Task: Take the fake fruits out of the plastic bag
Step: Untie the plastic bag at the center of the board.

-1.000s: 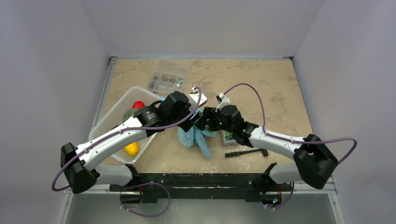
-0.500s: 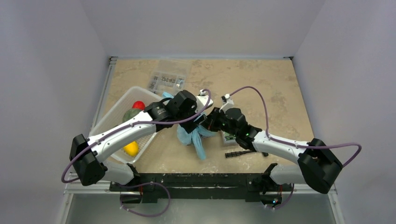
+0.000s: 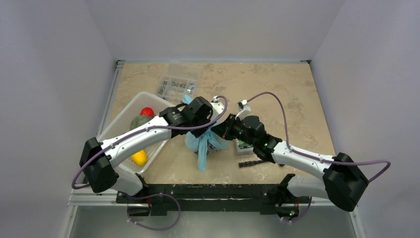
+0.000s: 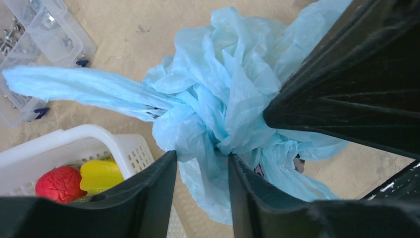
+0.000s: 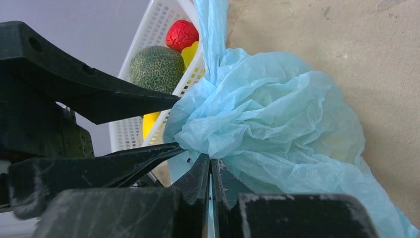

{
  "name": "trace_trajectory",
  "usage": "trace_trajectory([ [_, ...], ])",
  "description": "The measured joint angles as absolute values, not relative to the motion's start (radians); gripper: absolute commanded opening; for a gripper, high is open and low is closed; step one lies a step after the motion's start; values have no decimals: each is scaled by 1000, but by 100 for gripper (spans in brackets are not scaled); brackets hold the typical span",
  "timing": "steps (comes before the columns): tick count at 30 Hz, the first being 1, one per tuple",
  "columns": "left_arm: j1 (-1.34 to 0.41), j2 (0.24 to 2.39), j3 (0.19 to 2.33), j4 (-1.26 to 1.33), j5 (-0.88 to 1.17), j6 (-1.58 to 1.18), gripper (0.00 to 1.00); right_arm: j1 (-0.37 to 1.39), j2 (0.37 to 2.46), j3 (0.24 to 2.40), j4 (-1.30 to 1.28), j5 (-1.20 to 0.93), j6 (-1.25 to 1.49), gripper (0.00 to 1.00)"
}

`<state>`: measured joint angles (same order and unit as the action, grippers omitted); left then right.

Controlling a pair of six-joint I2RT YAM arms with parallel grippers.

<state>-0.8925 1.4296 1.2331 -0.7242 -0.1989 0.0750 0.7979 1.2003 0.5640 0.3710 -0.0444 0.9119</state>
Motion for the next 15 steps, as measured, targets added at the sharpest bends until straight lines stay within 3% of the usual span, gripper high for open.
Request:
trace_trajectory([
  [2, -892, 1441, 1236, -731, -214, 80, 15, 798, 1189, 564, 359, -44, 912, 0],
  [3, -891, 1444, 1238, -733, -220, 80, 1, 798, 1183, 564, 355, -43, 911, 0],
  [15, -889, 1344, 1182, -645, -519, 109, 0, 759, 1115, 528, 295, 36, 963, 0],
])
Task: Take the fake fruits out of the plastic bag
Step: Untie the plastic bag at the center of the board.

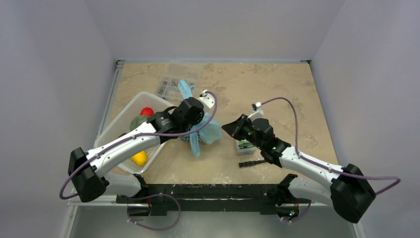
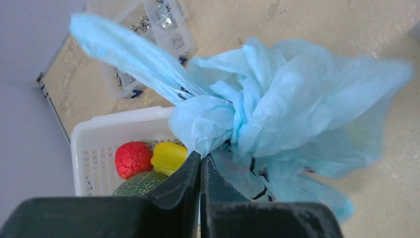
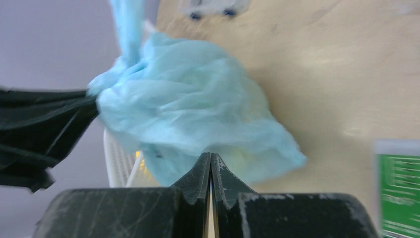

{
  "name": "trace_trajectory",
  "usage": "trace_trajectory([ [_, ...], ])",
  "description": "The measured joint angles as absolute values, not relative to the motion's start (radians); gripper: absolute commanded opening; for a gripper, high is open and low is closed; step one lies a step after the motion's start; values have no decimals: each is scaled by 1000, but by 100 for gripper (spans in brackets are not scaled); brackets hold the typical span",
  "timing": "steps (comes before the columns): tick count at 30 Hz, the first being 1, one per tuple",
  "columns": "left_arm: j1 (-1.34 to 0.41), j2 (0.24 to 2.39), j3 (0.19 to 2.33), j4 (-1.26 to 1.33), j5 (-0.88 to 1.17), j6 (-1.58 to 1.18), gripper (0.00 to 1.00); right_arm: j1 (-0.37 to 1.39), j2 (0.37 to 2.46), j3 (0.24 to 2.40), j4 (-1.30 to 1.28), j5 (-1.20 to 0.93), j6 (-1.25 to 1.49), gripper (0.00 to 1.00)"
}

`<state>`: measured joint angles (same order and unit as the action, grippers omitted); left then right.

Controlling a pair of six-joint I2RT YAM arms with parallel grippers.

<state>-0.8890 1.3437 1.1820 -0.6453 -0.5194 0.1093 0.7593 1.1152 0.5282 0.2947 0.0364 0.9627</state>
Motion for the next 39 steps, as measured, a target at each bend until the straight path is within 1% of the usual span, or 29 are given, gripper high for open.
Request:
trace_trajectory([
  [4, -887, 1242, 1131, -600, -496, 134, 0, 627, 1000, 398, 295, 37, 1003, 0],
  [8, -884, 1203, 1126, -579, -377, 143, 0, 608, 1009, 437, 207, 31, 921, 0],
  [9, -884, 1203, 1126, -576, -350, 143, 0, 609, 1013, 456, 193, 25, 896, 3],
  [13, -884, 1216, 1126, -574, -266, 142, 0, 657, 992, 525, 169, 9, 786, 34],
  [15, -884, 1233, 1127, -576, -237, 141, 0, 712, 980, 567, 150, 11, 738, 46],
  [18, -884, 1263, 1132, -588, -207, 140, 0, 775, 978, 627, 132, 14, 685, 59],
  [19, -884, 1270, 1133, -591, -200, 139, 0, 787, 979, 640, 128, 17, 671, 64],
  [21, -884, 1284, 1137, -596, -183, 138, 0, 805, 990, 660, 127, 23, 651, 69],
  [25, -884, 1295, 1148, -604, -160, 132, 0, 842, 1071, 689, 144, 27, 630, 71],
  [28, -884, 1295, 1153, -609, -150, 131, 0, 880, 1150, 693, 153, 30, 625, 71],
  [33, -884, 1298, 1154, -620, -142, 131, 0, 919, 1210, 693, 142, 79, 637, 60],
  [34, -884, 1298, 1154, -620, -144, 131, 0, 920, 1206, 693, 142, 98, 653, 54],
  [35, -884, 1298, 1154, -620, -149, 131, 0, 921, 1196, 691, 144, 118, 669, 45],
  [37, -884, 1298, 1154, -617, -173, 124, 0, 920, 1156, 666, 157, 159, 703, 19],
  [38, -884, 1298, 1154, -617, -192, 121, 0, 920, 1124, 646, 163, 179, 720, 3],
  [39, -884, 1298, 1154, -616, -208, 118, 0, 919, 1094, 625, 168, 199, 738, 0],
])
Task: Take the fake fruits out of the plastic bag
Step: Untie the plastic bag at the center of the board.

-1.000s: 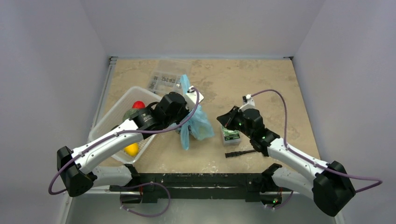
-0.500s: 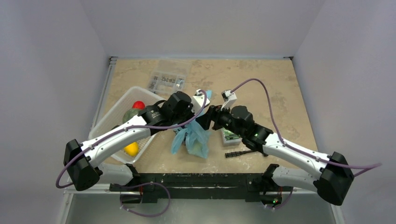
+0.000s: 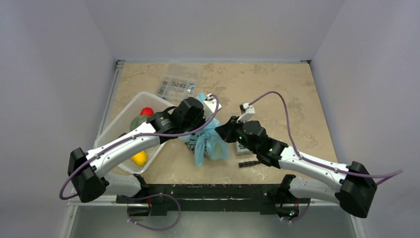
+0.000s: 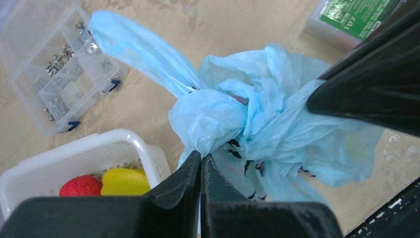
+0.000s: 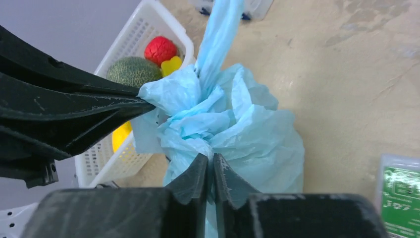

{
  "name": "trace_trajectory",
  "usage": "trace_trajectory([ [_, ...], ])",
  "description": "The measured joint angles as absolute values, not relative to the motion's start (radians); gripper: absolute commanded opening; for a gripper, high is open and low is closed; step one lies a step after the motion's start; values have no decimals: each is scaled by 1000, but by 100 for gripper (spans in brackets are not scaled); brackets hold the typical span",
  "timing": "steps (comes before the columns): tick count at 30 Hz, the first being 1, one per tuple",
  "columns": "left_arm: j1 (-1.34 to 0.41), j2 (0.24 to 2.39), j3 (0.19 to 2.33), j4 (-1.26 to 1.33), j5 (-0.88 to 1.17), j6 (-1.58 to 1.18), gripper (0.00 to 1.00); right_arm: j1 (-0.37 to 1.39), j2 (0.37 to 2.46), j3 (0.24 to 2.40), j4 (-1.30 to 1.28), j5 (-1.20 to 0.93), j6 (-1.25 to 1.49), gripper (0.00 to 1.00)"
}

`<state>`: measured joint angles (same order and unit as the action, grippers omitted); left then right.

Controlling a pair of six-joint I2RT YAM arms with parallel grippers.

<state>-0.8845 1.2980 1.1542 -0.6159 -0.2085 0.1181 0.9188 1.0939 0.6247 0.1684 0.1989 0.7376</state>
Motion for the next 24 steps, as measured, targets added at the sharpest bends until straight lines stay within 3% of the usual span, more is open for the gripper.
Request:
trace_trajectory([
  [6, -885, 1296, 1154, -600, -306, 111, 0, 826, 966, 531, 193, 229, 835, 0],
  [11, -885, 1284, 1154, -578, -335, 109, 0, 619, 888, 401, 232, 130, 926, 0],
  [15, -885, 1282, 1154, -577, -346, 109, 0, 589, 896, 396, 221, 77, 926, 0],
  [24, -885, 1280, 1154, -578, -351, 109, 0, 676, 955, 613, 58, 45, 702, 44],
])
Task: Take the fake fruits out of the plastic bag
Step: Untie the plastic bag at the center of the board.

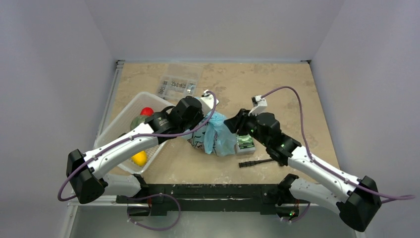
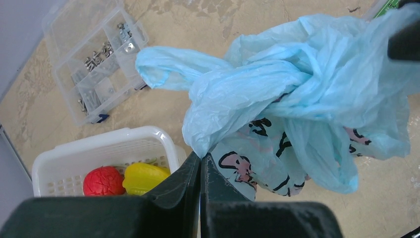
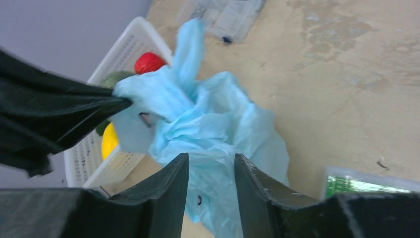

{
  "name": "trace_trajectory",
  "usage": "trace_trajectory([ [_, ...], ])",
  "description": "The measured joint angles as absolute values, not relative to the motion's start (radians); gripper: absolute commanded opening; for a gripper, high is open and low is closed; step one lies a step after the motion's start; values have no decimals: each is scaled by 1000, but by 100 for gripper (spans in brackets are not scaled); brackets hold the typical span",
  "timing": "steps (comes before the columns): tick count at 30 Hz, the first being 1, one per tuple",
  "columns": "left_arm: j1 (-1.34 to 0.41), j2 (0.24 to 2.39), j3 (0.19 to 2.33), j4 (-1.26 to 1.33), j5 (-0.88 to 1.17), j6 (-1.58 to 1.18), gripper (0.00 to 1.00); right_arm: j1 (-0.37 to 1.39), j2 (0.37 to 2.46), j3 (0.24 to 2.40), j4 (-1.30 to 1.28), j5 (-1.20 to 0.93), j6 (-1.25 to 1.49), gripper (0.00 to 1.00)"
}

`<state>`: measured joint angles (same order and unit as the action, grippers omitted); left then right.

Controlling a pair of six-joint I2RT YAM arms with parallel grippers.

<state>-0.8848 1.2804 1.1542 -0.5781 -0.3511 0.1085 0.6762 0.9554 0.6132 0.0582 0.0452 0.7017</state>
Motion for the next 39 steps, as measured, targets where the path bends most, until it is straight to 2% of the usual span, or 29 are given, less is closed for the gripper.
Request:
trace_trajectory([
  [5, -885, 1280, 1154, -586, -345, 106, 0, 894, 967, 716, -25, 183, 603, 66],
  [8, -885, 1280, 1154, -593, -344, 104, 0, 940, 1015, 764, -58, 259, 573, 77],
  [11, -885, 1280, 1154, -593, -340, 97, 0, 972, 1065, 778, -72, 328, 554, 84],
  [14, -885, 1280, 1154, -593, -332, 94, 0, 1027, 1144, 816, -101, 410, 527, 85],
  [18, -882, 1280, 1154, -593, -329, 79, 0, 1079, 1275, 910, -162, 543, 528, 78],
  [22, -878, 1277, 1154, -592, -326, 80, 0, 1110, 1296, 921, -183, 647, 539, 65],
  [27, -882, 1271, 1154, -592, -327, 82, 0, 1103, 1155, 801, -102, 659, 564, 24],
  [29, -883, 1264, 1154, -591, -329, 82, 0, 1056, 1085, 737, -56, 606, 587, 5],
  [30, -884, 1259, 1154, -590, -330, 82, 0, 1005, 1041, 691, -11, 543, 607, 0],
  [35, -885, 1237, 1154, -581, -330, 81, 0, 773, 912, 485, 202, 232, 672, 0],
  [38, -885, 1230, 1154, -581, -330, 81, 0, 659, 904, 381, 356, 24, 717, 0],
  [39, -885, 1227, 1154, -581, -329, 81, 9, 634, 913, 359, 395, -26, 730, 0],
])
